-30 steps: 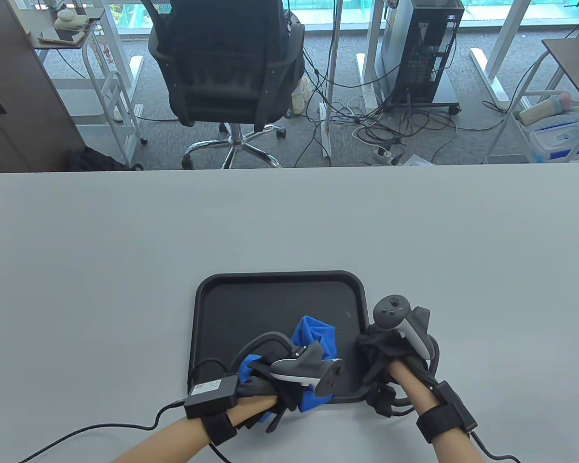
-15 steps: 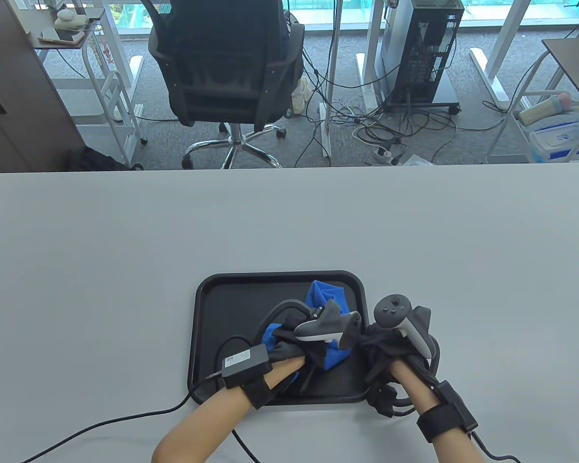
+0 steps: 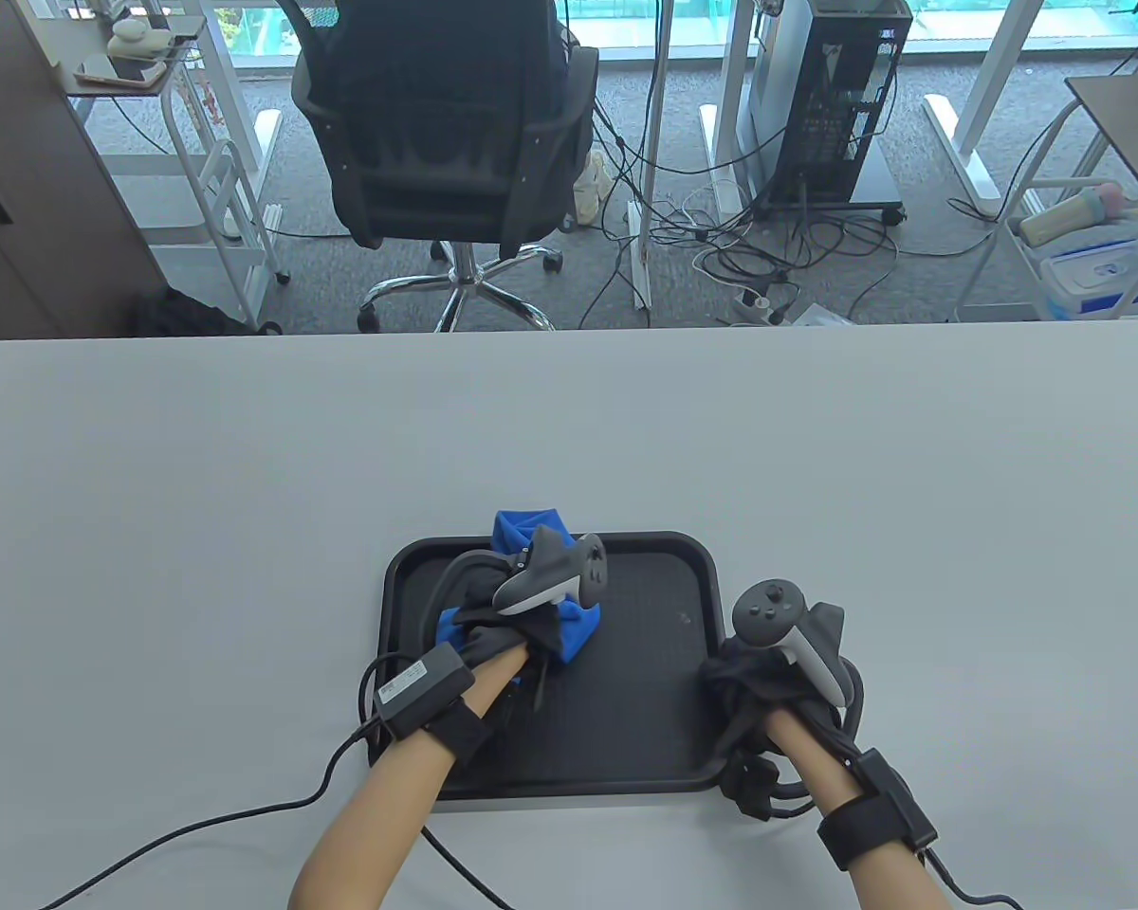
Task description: Wipe the tray with a rectangular towel
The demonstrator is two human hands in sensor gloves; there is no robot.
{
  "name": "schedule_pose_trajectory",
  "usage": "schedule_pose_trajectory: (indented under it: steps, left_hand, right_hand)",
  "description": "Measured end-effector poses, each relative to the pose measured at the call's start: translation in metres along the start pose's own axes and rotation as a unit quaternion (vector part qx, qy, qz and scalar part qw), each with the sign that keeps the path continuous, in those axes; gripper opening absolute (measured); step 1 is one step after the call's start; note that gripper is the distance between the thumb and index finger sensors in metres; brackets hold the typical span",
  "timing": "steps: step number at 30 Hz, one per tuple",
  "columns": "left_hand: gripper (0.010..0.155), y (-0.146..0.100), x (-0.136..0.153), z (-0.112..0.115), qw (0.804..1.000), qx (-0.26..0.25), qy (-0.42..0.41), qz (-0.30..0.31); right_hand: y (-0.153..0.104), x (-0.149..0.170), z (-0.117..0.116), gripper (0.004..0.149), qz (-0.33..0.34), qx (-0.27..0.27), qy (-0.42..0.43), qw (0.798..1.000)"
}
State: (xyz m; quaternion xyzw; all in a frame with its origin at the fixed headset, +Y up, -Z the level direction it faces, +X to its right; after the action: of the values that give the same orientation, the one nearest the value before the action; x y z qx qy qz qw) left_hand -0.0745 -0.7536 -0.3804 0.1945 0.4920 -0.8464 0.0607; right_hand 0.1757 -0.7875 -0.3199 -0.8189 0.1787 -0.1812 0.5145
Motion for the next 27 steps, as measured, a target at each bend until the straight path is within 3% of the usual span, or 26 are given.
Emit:
schedule_pose_trajectory:
  steps: [7, 14, 20, 27]
  left_hand:
    - [0.056, -0.027, 0.036, 0.019, 1.0, 0.016, -0.01, -0.024]
    - [0.056, -0.055, 0.044, 0.033, 0.999, 0.044, 0.006, 0.004]
    - [0.057, -0.078, 0.033, 0.045, 0.996, 0.07, 0.022, 0.046]
    - [0.056, -0.102, 0.0, 0.056, 0.989, 0.068, 0.067, 0.113]
  right_hand:
    - [0.0, 0.0, 0.0, 0.046, -0.001, 0.003, 0.0, 1.0]
    - [0.0, 0.0, -0.001, 0.046, -0.005, 0.007, 0.0, 1.0]
    - [0.0, 0.0, -0.001, 0.046, -0.004, 0.005, 0.003, 1.0]
    - [0.0, 0.0, -0.001, 0.046, -0.004, 0.005, 0.001, 1.0]
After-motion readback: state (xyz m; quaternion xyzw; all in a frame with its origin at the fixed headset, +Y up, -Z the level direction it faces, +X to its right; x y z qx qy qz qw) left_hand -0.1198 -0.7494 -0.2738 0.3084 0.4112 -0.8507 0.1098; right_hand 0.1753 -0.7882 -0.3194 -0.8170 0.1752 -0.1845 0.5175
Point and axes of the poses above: the tracker on the back of each hand, its own x axis roughly to the little-finger side, its own y axis roughly from the wrist to the fingertips, z = x × y, the point moved 2 cm from there along y, roughly from the wrist to the fingertips, and after that the axes turned 12 degrees about z, right-handed, at the moved point
